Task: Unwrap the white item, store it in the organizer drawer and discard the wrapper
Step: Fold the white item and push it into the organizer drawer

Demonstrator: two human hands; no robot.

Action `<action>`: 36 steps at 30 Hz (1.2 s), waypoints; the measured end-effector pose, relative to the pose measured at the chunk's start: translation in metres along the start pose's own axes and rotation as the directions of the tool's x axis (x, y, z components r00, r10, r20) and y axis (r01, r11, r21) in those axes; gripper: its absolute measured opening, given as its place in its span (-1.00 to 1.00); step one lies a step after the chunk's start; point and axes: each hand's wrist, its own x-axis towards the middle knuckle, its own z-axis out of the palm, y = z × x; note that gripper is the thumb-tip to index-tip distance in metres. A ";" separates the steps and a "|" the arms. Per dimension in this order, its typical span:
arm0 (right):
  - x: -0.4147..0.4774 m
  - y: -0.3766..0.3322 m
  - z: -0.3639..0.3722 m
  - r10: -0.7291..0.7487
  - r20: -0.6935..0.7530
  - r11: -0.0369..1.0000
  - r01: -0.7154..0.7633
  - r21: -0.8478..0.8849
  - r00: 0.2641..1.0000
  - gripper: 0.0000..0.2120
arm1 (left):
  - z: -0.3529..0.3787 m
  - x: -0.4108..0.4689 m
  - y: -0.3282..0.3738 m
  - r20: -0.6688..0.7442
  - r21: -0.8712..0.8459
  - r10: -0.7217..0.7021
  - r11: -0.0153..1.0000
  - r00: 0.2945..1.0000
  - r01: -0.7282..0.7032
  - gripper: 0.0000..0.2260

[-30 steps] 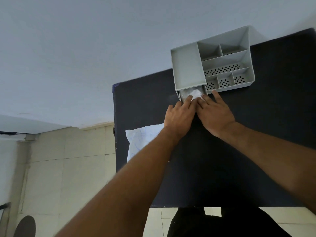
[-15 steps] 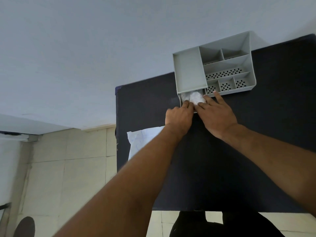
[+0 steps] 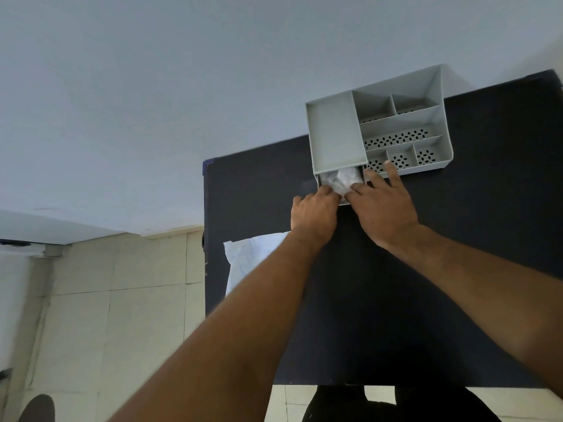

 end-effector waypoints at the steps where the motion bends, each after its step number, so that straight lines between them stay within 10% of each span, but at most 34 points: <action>1: 0.000 0.000 0.000 0.006 -0.017 1.000 -0.006 -0.002 1.000 -0.65 | -0.001 0.000 0.001 -0.006 0.006 0.000 1.000 1.000 0.000 -0.68; 11: 0.015 0.004 -0.001 0.057 -0.003 0.998 -0.057 -0.003 0.998 -0.67 | -0.004 -0.002 0.002 -0.150 -0.051 0.006 0.999 0.989 -0.014 -0.65; 22: 0.024 0.022 0.014 0.117 -0.394 0.979 -0.039 0.199 0.912 -0.57 | 0.012 0.011 -0.012 -0.462 -0.025 -0.024 1.000 0.887 0.014 -0.58; 36: 0.055 0.037 0.024 0.121 -0.177 0.980 -0.089 0.179 0.977 -0.45 | 0.005 0.043 -0.022 -0.076 -0.054 -0.088 0.995 0.993 0.084 -0.28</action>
